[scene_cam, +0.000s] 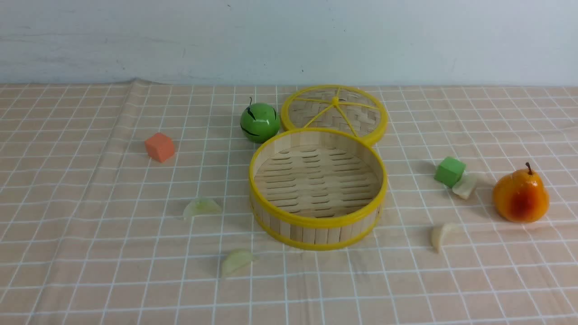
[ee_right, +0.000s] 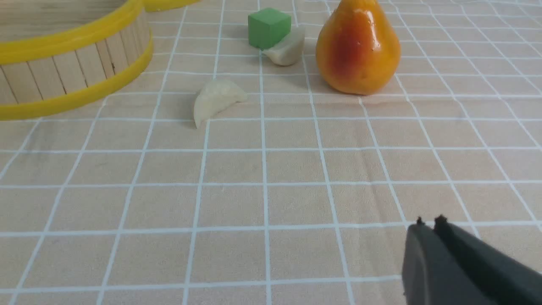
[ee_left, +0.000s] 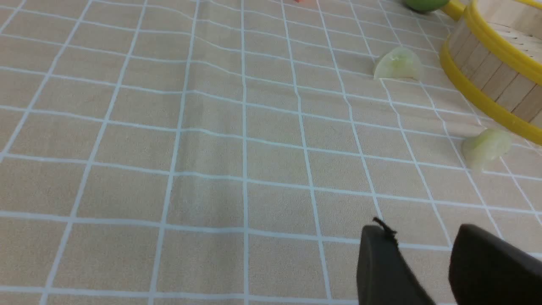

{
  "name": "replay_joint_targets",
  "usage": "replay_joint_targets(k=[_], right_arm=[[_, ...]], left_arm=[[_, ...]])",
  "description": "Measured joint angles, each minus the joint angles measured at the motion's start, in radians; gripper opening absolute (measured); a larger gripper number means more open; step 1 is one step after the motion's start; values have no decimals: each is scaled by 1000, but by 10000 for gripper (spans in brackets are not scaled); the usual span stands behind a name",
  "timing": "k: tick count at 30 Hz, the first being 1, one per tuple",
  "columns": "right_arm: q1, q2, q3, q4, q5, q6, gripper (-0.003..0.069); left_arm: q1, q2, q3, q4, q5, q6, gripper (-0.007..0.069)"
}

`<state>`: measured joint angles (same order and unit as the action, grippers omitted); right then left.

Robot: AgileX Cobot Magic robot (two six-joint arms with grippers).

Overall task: Put the dumplings into the steamer on the table with the brown tablecloth.
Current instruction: 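Reach for and grasp a dumpling on the table with the left gripper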

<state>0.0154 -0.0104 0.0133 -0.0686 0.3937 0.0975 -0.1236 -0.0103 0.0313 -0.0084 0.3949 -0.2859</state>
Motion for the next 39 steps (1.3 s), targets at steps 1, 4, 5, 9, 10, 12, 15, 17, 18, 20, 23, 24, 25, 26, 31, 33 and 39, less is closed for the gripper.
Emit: replay_joint_targets(k=[1, 4, 5, 9, 10, 12, 15, 17, 18, 20, 23, 24, 25, 26, 31, 33, 39], right_arm=[[0, 0, 0, 0, 0, 0, 25], [0, 0, 0, 0, 0, 0, 31], [0, 0, 0, 0, 0, 0, 32], [0, 0, 0, 0, 0, 0, 40], [0, 0, 0, 0, 0, 0, 40], [0, 0, 0, 0, 0, 0, 44], [0, 0, 0, 0, 0, 0, 49], [0, 0, 0, 0, 0, 0, 51], [0, 0, 0, 0, 0, 0, 53], [0, 0, 0, 0, 0, 0, 54], [0, 0, 0, 0, 0, 0, 59], [0, 0, 0, 0, 0, 0, 60], [0, 0, 0, 0, 0, 0, 62], [0, 0, 0, 0, -1, 0, 63], [0, 0, 0, 0, -1, 0, 71], [0, 0, 0, -4, -2, 0, 74], [0, 0, 13, -86, -149, 0, 83]], left_arm=[[0, 0, 0, 0, 0, 0, 237], [0, 0, 0, 0, 0, 0, 237], [0, 0, 0, 0, 0, 0, 237], [0, 0, 0, 0, 0, 0, 237], [0, 0, 0, 0, 0, 0, 237], [0, 0, 0, 0, 0, 0, 237], [0, 0, 0, 0, 0, 0, 237], [0, 0, 0, 0, 0, 0, 237], [0, 0, 0, 0, 0, 0, 237], [0, 0, 0, 0, 0, 0, 237], [0, 0, 0, 0, 0, 0, 237], [0, 0, 0, 8, 0, 1, 237], [0, 0, 0, 8, 0, 4, 237], [0, 0, 0, 17, 0, 6, 237], [0, 0, 0, 70, -2, 11, 237], [0, 0, 0, 72, -9, 11, 237], [0, 0, 0, 75, -142, 11, 237]])
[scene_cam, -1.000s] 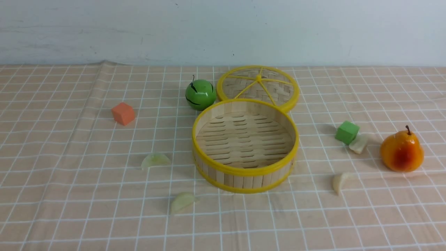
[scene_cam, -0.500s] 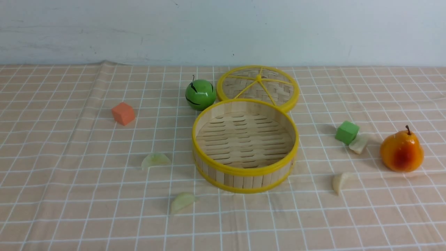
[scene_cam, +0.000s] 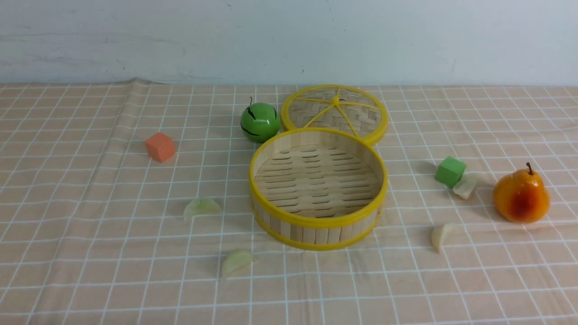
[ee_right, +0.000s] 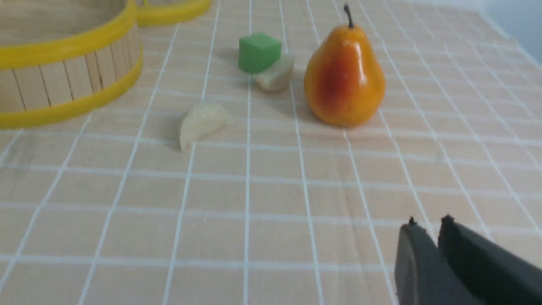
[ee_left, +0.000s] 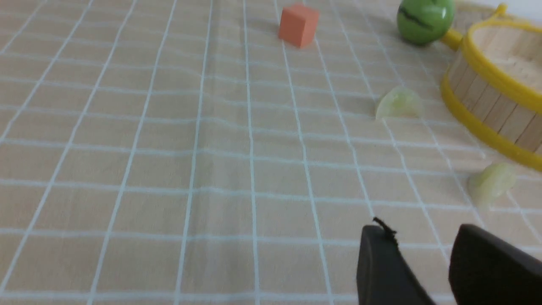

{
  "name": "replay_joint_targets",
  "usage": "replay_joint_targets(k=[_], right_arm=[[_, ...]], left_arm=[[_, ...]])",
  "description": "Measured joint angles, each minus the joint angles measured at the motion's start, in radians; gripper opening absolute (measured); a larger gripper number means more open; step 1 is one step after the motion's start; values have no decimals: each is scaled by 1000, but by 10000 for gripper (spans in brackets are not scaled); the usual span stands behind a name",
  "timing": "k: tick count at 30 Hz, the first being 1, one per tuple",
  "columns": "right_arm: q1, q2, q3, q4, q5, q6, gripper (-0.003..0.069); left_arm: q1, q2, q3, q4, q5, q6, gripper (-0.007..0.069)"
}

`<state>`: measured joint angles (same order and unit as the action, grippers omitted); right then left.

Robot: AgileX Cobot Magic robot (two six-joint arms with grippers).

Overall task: Put the dumplings into the steamer on the table with the brown tablecloth.
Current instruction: 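Reach for and grasp a dumpling on the table with the left gripper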

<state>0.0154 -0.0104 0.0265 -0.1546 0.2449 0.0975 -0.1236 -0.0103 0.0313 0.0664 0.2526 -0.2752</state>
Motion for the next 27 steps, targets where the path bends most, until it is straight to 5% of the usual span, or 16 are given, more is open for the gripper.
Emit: replay_joint_targets(k=[10, 13, 22, 27], right_arm=[[0, 0, 0, -47, -835, 37, 92], [0, 0, 0, -53, -941, 101, 95], [0, 8, -38, -65, -819, 256, 101], [0, 105, -192, -68, -665, 251, 59]], left_arm=[[0, 0, 0, 11, -370, 0, 237], [0, 0, 0, 6, -442, -21, 237], [0, 0, 0, -109, -531, -361, 212], [0, 7, -110, -66, -474, -433, 69]])
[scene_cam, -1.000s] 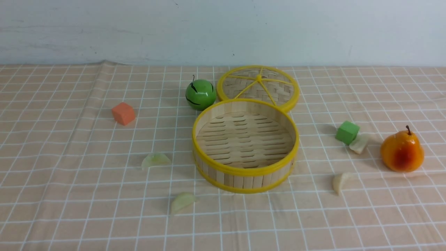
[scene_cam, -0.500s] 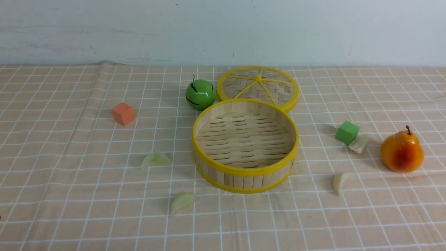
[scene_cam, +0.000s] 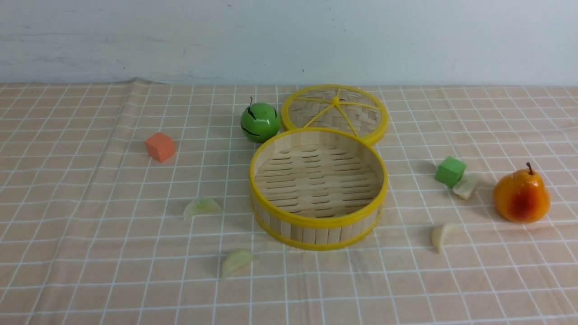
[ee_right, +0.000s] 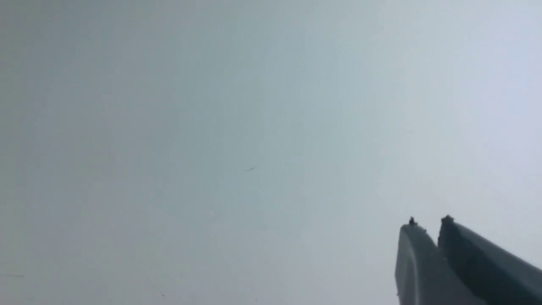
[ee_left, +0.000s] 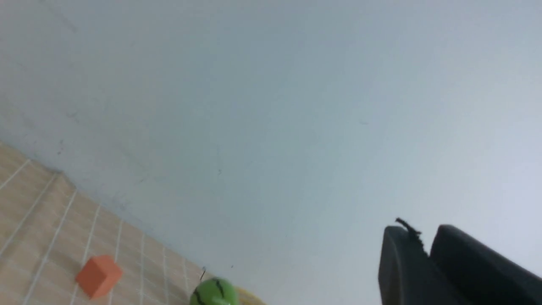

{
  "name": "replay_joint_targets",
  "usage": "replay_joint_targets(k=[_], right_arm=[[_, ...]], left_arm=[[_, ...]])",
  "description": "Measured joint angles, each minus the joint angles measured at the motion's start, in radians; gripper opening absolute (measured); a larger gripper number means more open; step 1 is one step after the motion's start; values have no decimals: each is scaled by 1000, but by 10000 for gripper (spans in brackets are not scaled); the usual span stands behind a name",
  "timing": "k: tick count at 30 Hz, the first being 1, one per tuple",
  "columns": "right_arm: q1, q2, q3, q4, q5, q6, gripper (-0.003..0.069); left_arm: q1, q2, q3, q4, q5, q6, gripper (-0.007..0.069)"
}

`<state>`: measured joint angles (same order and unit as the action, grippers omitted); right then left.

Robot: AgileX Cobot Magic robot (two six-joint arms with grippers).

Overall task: Put the dumplings into the steamer on the table with the brown tablecloth.
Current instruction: 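Reach for and grasp a dumpling on the table with the left gripper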

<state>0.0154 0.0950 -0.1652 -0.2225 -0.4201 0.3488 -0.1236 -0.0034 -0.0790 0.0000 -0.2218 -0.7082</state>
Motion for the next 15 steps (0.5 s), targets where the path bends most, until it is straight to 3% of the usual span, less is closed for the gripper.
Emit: replay_joint_targets(k=[3, 10, 13, 15], right_arm=[[0, 96, -102, 0, 97, -31, -3], [23, 398, -168, 0, 291, -72, -13], [53, 501, -170, 0, 343, -42, -12], [101, 630, -192, 3, 456, 29, -10]], left_arm=[[0, 88, -154, 89, 67, 24, -14], [0, 460, -298, 227, 197, 141, -14], [0, 619, -313, 212, 257, 97, -14], [0, 823, -370, 163, 396, 25, -14]])
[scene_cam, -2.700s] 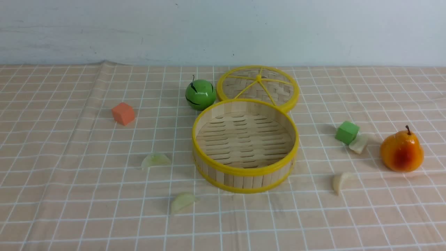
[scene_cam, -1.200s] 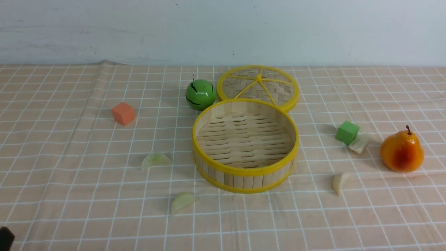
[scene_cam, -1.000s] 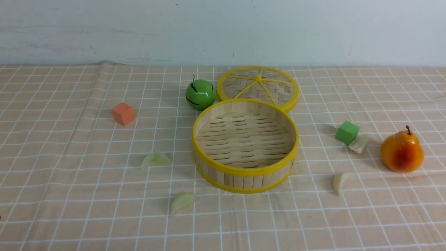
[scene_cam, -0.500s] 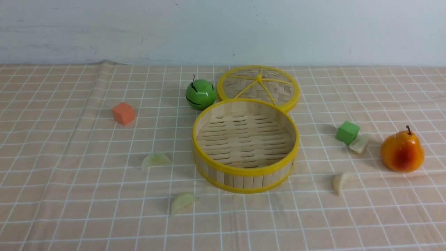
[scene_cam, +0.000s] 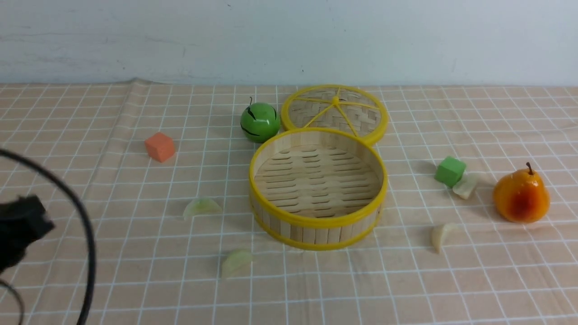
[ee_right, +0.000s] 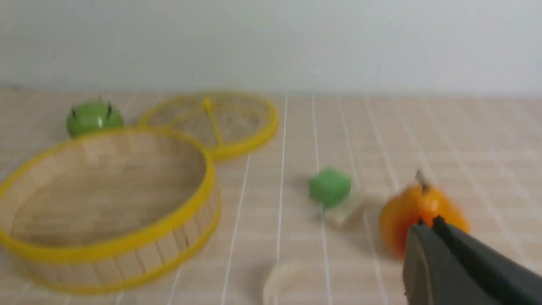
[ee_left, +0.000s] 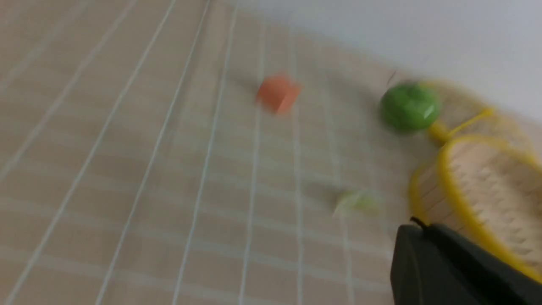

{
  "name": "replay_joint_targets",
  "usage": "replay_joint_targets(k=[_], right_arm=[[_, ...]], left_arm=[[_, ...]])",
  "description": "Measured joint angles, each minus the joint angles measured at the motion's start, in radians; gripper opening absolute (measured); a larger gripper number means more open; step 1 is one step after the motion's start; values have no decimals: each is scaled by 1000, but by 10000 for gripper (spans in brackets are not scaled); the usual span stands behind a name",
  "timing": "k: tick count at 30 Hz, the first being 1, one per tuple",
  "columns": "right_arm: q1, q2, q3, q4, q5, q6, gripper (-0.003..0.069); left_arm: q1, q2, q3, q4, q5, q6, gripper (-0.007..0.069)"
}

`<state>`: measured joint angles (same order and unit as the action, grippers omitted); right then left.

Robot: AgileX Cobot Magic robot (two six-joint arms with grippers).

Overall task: Put the dumplings into the steamer on the table with the brown tablecloth.
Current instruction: 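Reach for and grasp a dumpling on the table with the left gripper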

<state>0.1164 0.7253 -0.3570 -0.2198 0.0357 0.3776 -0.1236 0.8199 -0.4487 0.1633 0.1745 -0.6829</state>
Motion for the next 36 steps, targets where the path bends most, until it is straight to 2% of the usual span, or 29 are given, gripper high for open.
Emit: replay_joint_targets(k=[2, 4, 7, 8, 10, 11, 13, 14, 16, 18, 20, 22, 24, 25, 26, 27, 30, 36], right_arm=[[34, 68, -36, 1, 91, 34, -11], [102, 175, -140, 1, 257, 36, -10], [189, 301, -271, 10, 427, -47, -10], [194, 309, -271, 10, 427, -54, -10], [252, 407, -355, 58, 559, -151, -10], [252, 414, -359, 63, 566, -151, -10], [279, 479, -389, 129, 616, -231, -10], [281, 483, -390, 141, 616, -244, -10], [288, 504, -395, 220, 636, -330, -10], [288, 504, -397, 278, 637, -392, -10], [288, 503, -398, 309, 637, -427, -10], [288, 503, -398, 372, 637, -500, -10], [288, 502, -398, 405, 637, -532, -10], [288, 501, -398, 423, 637, -549, -10], [288, 501, -398, 430, 637, -555, -10], [288, 501, -398, 451, 635, -572, -10], [288, 501, -398, 487, 633, -605, -10], [288, 501, -398, 540, 632, -639, -6]], left_arm=[[0, 97, -44, -29, 82, -7, -14], [0, 228, -142, -89, 201, 56, -14], [0, 346, -260, -205, 327, 241, -14], [0, 360, -268, -215, 335, 269, -14], [0, 438, -373, -372, 429, 458, -14], [0, 438, -381, -384, 436, 458, -14], [0, 509, -482, -528, 507, 657, -14], [0, 520, -499, -550, 516, 683, -14], [0, 596, -598, -674, 547, 842, -1], [0, 665, -665, -730, 552, 930, 46], [0, 710, -704, -740, 558, 973, 97], [0, 819, -790, -721, 582, 1023, 221], [0, 871, -830, -692, 597, 1045, 293], [0, 914, -864, -662, 604, 1061, 355], [0, 928, -875, -651, 605, 1064, 363], [0, 967, -905, -623, 604, 1086, 409], [-1, 1037, -955, -593, 593, 1140, 449], [-37, 1152, -1008, -581, 580, 1412, 451]])
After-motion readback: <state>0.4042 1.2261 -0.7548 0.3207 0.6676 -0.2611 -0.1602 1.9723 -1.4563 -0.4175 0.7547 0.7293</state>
